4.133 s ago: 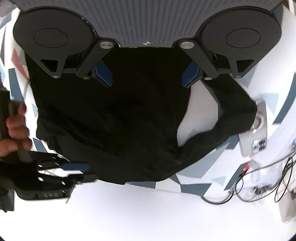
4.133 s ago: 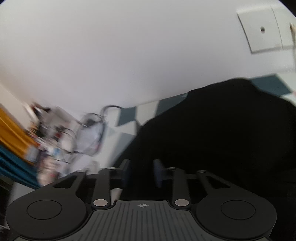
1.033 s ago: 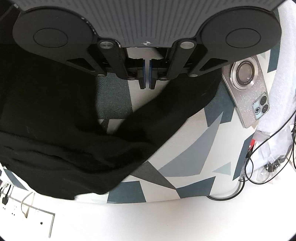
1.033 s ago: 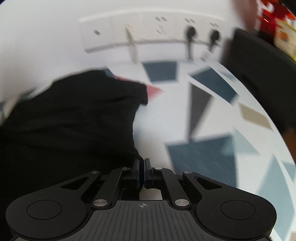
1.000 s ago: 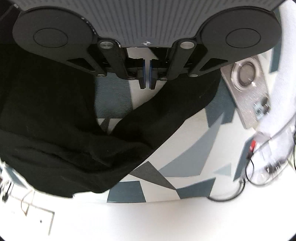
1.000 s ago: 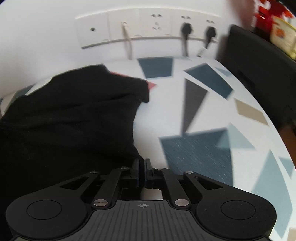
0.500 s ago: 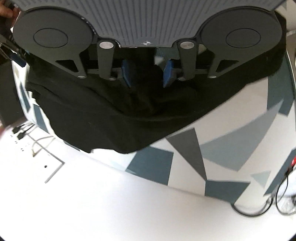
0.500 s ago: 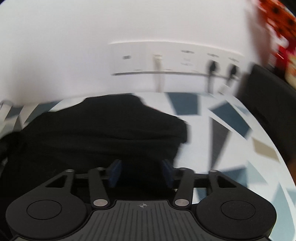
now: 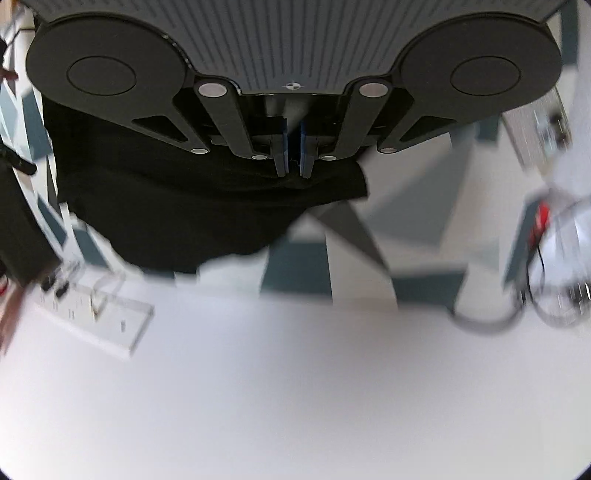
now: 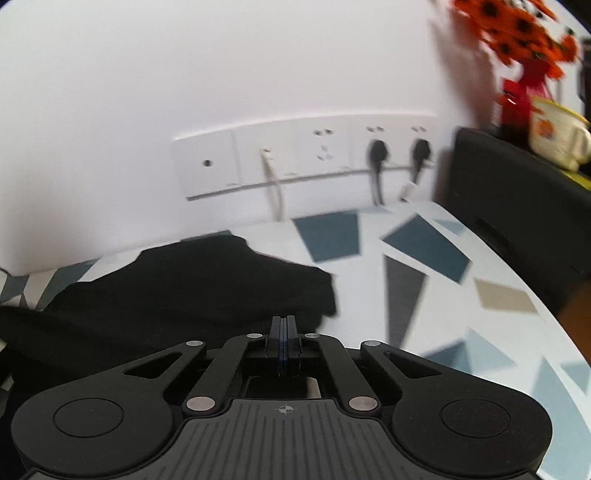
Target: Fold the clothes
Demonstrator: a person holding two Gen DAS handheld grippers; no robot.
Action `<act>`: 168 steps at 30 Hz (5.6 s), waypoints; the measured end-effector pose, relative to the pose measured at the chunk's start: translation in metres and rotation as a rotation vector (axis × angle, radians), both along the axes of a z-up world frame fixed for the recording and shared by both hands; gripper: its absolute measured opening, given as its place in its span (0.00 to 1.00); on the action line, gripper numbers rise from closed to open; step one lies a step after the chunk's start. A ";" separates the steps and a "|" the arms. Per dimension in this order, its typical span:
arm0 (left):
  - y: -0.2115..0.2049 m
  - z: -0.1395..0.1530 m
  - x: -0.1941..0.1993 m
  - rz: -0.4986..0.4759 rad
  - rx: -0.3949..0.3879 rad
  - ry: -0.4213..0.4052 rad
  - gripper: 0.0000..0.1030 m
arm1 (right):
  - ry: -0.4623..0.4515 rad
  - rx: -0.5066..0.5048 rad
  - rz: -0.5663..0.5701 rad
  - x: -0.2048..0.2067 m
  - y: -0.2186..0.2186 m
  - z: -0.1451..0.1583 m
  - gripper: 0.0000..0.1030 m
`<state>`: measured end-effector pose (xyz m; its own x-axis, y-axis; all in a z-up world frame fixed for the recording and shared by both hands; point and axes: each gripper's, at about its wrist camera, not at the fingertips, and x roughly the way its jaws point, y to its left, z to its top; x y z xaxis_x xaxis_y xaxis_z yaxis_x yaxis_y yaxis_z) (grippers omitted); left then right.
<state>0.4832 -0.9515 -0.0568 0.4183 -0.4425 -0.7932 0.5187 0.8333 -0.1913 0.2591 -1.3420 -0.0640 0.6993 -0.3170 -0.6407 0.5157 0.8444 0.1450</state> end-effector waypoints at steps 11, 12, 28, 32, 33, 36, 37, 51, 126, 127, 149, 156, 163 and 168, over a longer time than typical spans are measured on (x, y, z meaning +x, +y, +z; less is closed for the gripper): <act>-0.006 -0.010 0.003 0.064 0.030 -0.033 0.06 | 0.218 -0.183 0.230 0.030 0.053 -0.045 0.41; -0.009 -0.005 0.004 0.063 0.027 -0.054 0.06 | 0.229 -0.217 0.245 0.035 0.057 -0.048 0.41; -0.008 -0.022 -0.029 -0.056 0.087 0.047 0.06 | 0.229 0.012 0.100 -0.025 0.020 -0.036 0.05; -0.001 -0.036 -0.027 -0.042 0.093 0.132 0.14 | 0.166 0.074 0.032 -0.027 -0.001 -0.023 0.28; 0.002 -0.033 -0.023 -0.021 0.078 0.136 0.17 | 0.139 0.083 0.017 -0.024 -0.007 -0.018 0.30; 0.011 -0.026 -0.010 0.052 0.027 0.149 0.23 | 0.069 0.149 -0.029 -0.005 -0.034 -0.009 0.30; 0.015 -0.024 -0.005 0.077 0.006 0.153 0.24 | 0.047 0.195 -0.050 0.000 -0.043 -0.009 0.30; -0.005 -0.039 0.041 0.266 -0.064 0.228 0.09 | 0.026 0.506 -0.252 0.044 -0.092 -0.055 0.22; -0.027 -0.056 -0.019 0.104 0.227 -0.016 0.22 | 0.093 0.101 -0.174 -0.029 -0.033 -0.055 0.19; -0.027 -0.055 -0.021 0.101 0.222 -0.004 0.25 | 0.100 0.111 -0.175 -0.029 -0.031 -0.053 0.27; 0.045 -0.050 -0.074 0.135 0.302 -0.014 0.37 | 0.075 0.081 0.220 0.074 0.091 -0.021 0.75; 0.078 -0.028 -0.081 0.246 0.203 -0.065 0.13 | 0.059 0.152 0.302 0.133 0.122 -0.012 0.76; 0.138 -0.002 -0.069 0.462 0.109 -0.128 0.13 | 0.054 0.174 0.341 0.211 0.130 -0.007 0.54; 0.143 0.004 -0.071 0.425 0.082 -0.151 0.13 | 0.149 0.133 0.366 0.261 0.145 -0.022 0.51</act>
<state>0.4121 -0.8088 -0.0525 0.6627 -0.1452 -0.7347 0.1447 0.9874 -0.0646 0.5202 -1.1967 -0.0860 0.6469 0.0279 -0.7620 0.2086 0.9547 0.2121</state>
